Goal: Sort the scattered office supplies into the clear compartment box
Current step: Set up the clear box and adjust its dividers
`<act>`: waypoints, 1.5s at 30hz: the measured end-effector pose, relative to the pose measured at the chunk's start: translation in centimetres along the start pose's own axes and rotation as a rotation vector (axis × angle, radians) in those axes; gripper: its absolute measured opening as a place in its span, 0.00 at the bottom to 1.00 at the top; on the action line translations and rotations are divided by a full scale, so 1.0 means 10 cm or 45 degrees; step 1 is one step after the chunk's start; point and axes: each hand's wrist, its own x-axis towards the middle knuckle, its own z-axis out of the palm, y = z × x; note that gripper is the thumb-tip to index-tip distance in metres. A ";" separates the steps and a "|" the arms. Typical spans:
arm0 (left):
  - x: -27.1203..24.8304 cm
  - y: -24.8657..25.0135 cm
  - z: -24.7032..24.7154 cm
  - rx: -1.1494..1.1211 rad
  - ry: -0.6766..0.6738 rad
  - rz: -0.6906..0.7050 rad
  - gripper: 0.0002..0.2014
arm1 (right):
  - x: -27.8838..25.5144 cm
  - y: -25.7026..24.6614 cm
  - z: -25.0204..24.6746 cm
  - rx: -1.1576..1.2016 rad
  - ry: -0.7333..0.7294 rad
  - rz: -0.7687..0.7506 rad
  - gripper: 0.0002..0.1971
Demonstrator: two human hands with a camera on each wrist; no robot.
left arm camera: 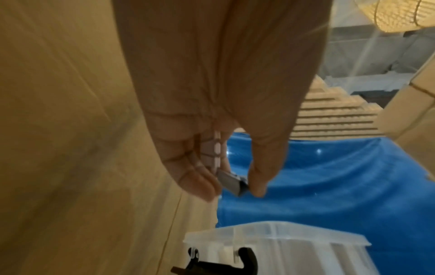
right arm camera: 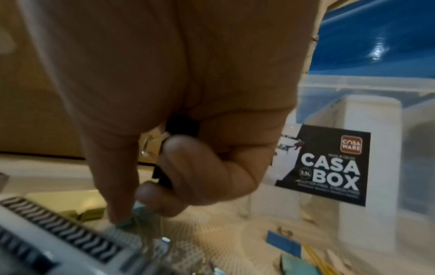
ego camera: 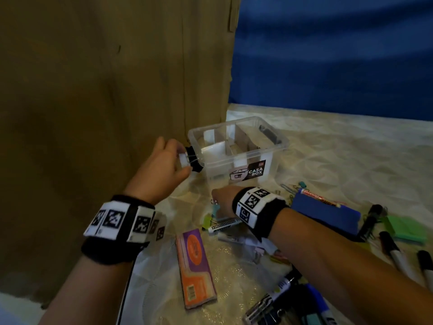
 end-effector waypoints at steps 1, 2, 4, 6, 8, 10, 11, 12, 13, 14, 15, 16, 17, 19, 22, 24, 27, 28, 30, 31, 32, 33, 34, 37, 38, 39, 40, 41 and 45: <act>0.09 0.03 0.01 0.013 0.025 0.005 0.18 | -0.01 -0.01 -0.03 0.018 -0.029 -0.008 0.19; 0.21 0.06 0.03 0.019 0.044 0.002 0.18 | -0.03 -0.04 -0.05 0.035 -0.073 -0.017 0.19; 0.48 0.14 0.06 0.021 0.055 -0.019 0.19 | -0.09 -0.07 -0.09 0.085 -0.125 -0.034 0.20; 0.76 0.21 0.10 0.069 0.039 -0.011 0.20 | -0.17 -0.07 -0.11 0.130 -0.079 -0.054 0.19; 1.00 0.26 0.15 0.147 -0.014 0.017 0.20 | -0.31 -0.07 -0.16 0.160 -0.011 -0.051 0.17; 1.20 0.28 0.21 0.258 -0.119 0.013 0.20 | -0.46 -0.05 -0.22 0.218 0.047 -0.022 0.15; 1.28 0.29 0.23 0.322 -0.186 0.003 0.21 | -0.53 -0.02 -0.26 0.252 0.076 -0.014 0.14; 1.34 0.31 0.24 0.386 -0.253 -0.001 0.21 | -0.60 0.02 -0.29 0.278 0.091 0.004 0.13; 1.38 0.33 0.26 0.440 -0.318 -0.001 0.21 | -0.66 0.07 -0.31 0.297 0.103 0.024 0.13; 1.43 0.37 0.28 0.486 -0.376 0.004 0.21 | -0.72 0.15 -0.34 0.308 0.108 0.051 0.13; 1.45 0.40 0.30 0.520 -0.434 -0.001 0.21 | -0.78 0.20 -0.35 0.321 0.115 0.061 0.13; 1.46 0.39 0.32 0.542 -0.489 -0.017 0.20 | -0.82 0.24 -0.36 0.330 0.114 0.069 0.12; 1.46 0.40 0.34 0.557 -0.540 -0.038 0.20 | -0.85 0.26 -0.36 0.336 0.116 0.076 0.12; 1.41 0.40 0.36 0.552 -0.595 -0.054 0.20 | -0.90 0.29 -0.33 0.365 0.111 0.084 0.12; 1.34 0.38 0.30 0.429 -0.531 0.016 0.18 | -0.97 0.32 -0.26 0.411 0.116 0.091 0.14; 1.30 0.30 0.30 0.358 -0.446 0.062 0.18 | -1.01 0.34 -0.21 0.461 0.115 0.098 0.13; 1.19 0.11 0.39 0.377 -0.321 0.092 0.19 | -1.09 0.37 -0.20 0.509 0.136 0.084 0.08; 1.15 0.05 0.43 0.383 -0.297 0.076 0.21 | -1.13 0.37 -0.24 0.525 0.169 0.072 0.07; 1.08 -0.05 0.49 0.313 -0.258 0.023 0.22 | -1.17 0.37 -0.39 0.554 0.263 0.053 0.06; 1.05 -0.08 0.52 0.240 -0.247 -0.004 0.22 | -1.18 0.35 -0.51 0.572 0.317 0.056 0.07; 1.03 -0.11 0.55 0.164 -0.240 -0.020 0.22 | -1.16 0.34 -0.65 0.601 0.384 0.057 0.07; 1.01 -0.14 0.58 0.099 -0.235 -0.032 0.23 | -1.13 0.32 -0.79 0.642 0.455 0.057 0.07; 0.98 -0.17 0.61 0.045 -0.228 -0.050 0.23 | -1.07 0.29 -0.92 0.671 0.518 0.056 0.07; 0.94 -0.19 0.67 -0.066 -0.200 -0.086 0.24 | -0.83 0.23 -1.28 0.625 0.545 0.063 0.04; 0.93 -0.19 0.68 -0.090 -0.199 -0.091 0.25 | -0.68 0.22 -1.36 0.588 0.525 0.066 0.04; 0.92 -0.19 0.68 -0.117 -0.203 -0.092 0.25 | -0.55 0.17 -1.45 0.553 0.486 0.079 0.06; 0.91 -0.19 0.69 -0.141 -0.203 -0.083 0.25 | -0.39 0.14 -1.50 0.542 0.454 0.088 0.09; 0.90 -0.18 0.68 -0.161 -0.208 -0.081 0.25 | -0.24 0.09 -1.53 0.543 0.391 0.115 0.12; 0.86 -0.16 0.66 -0.249 -0.203 -0.082 0.24 | 0.22 -0.04 -1.53 0.659 0.299 0.205 0.17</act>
